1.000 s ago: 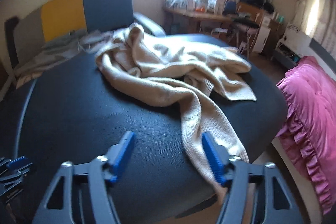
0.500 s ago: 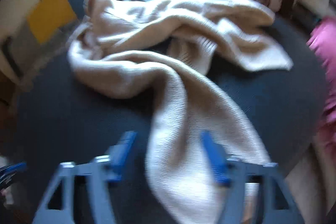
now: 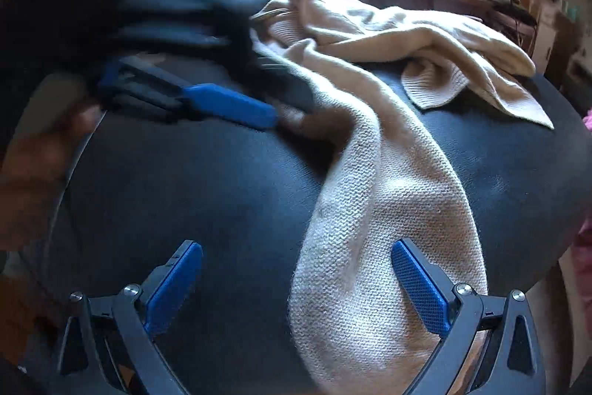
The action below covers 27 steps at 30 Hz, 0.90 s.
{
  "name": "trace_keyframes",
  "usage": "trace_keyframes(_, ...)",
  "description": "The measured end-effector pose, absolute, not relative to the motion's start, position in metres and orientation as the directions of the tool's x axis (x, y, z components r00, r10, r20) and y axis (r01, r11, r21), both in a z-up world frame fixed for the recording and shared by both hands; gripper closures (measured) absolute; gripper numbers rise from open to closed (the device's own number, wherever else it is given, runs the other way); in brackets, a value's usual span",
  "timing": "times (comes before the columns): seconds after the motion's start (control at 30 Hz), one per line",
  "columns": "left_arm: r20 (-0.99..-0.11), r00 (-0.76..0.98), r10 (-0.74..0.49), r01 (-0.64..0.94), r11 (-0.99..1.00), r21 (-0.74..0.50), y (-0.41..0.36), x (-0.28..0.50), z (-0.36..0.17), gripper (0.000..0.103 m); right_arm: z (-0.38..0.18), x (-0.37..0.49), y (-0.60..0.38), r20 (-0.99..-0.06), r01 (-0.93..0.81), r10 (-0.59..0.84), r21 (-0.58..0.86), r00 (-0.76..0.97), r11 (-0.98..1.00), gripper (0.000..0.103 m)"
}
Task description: Fold clothes
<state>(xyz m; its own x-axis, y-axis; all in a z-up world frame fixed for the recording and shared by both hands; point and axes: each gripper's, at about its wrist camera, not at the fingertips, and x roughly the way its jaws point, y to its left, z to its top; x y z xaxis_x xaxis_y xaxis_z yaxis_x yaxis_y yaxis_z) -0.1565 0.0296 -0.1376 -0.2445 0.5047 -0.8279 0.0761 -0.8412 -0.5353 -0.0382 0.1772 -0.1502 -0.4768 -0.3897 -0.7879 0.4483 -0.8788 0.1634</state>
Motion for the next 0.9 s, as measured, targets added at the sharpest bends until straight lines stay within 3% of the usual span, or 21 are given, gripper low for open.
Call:
trace_keyframes(0.23, -0.87, -0.212, 0.446, 0.052, -0.883, -0.466, 0.066, -0.169, -0.154, 0.069, -0.147, -0.02, 0.178, -0.767, 0.465, -0.44, 0.21, -0.467, -0.86, 0.0)
trace_keyframes(0.27, -0.877, -0.214, 0.431, 0.028, -0.894, -0.447, 0.07, -0.17, -0.154, 0.073, -0.147, -0.018, 0.179, -0.766, 0.467, -0.446, 0.216, -0.463, -0.857, 0.0)
trace_keyframes(0.3, -0.883, -0.217, 0.416, 0.001, -0.904, -0.427, 0.074, -0.17, -0.154, 0.087, -0.146, -0.016, 0.18, -0.768, 0.469, -0.444, 0.214, -0.462, -0.857, 0.0)
trace_keyframes(0.33, -0.88, -0.216, 0.423, -0.027, -0.904, -0.428, 0.076, -0.169, -0.154, 0.091, -0.146, -0.014, 0.181, -0.77, 0.469, -0.441, 0.211, -0.461, -0.858, 0.0)
trace_keyframes(0.43, -0.865, -0.244, 0.438, -0.025, -0.895, -0.446, 0.066, -0.16, -0.154, 0.094, -0.144, -0.006, 0.178, -0.789, 0.473, -0.418, 0.186, -0.45, -0.861, 0.0)
trace_keyframes(0.6, -0.864, -0.294, 0.408, -0.012, -0.906, -0.424, 0.018, -0.119, -0.153, 0.095, -0.138, 0.007, 0.184, -0.808, 0.442, -0.407, 0.207, -0.426, -0.873, 0.0)
trace_keyframes(0.9, -0.871, -0.396, 0.293, 0.202, -0.897, -0.393, -0.136, -0.002, -0.141, 0.097, -0.131, 0.021, 0.178, -0.823, 0.378, -0.396, 0.243, -0.407, -0.893, 0.0)
